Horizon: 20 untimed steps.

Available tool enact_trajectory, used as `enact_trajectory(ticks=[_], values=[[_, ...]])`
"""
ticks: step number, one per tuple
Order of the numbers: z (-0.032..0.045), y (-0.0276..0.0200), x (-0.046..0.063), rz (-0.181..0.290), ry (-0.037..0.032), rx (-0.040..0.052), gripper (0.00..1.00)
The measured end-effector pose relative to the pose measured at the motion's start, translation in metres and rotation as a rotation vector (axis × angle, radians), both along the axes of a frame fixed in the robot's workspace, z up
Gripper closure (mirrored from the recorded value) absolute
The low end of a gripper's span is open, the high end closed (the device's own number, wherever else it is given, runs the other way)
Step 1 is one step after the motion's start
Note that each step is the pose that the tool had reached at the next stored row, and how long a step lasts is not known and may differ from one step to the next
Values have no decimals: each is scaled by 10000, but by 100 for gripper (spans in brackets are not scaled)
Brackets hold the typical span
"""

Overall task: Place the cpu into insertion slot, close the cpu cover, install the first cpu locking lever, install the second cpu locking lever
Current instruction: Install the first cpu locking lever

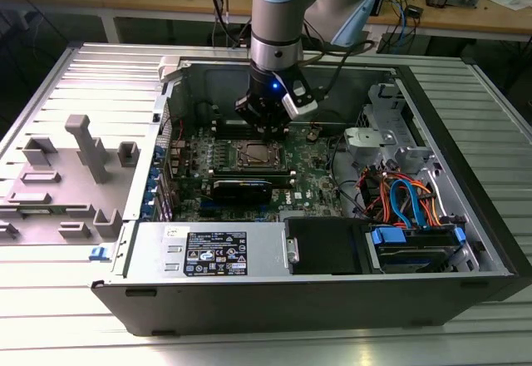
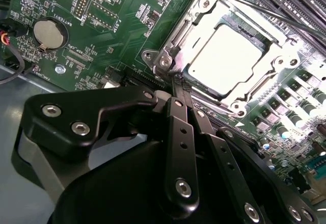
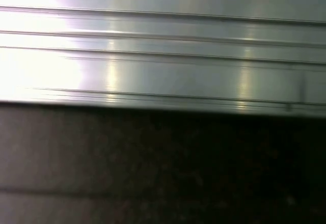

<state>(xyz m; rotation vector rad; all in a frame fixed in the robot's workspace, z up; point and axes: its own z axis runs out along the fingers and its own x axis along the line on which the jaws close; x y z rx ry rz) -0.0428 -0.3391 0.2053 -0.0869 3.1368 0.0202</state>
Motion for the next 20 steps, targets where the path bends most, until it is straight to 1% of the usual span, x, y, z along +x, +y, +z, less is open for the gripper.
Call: enact_trajectory(ticks=[7,9,10,11,12,13,16,18,20], values=[[-29,1,0,-1,-1,-1,89],[-29,0,-1,-2,-2,20,89],[-29,0,0,-2,-2,55,89],[-30,1,0,-2,-4,137,89],[-31,2,0,-1,-3,180,89],[-29,2,0,-1,-5,198,89],[3,1,0,-1,-2,195,89],[5,0,0,-1,-4,196,89],[6,-11,1,1,-2,192,89]])
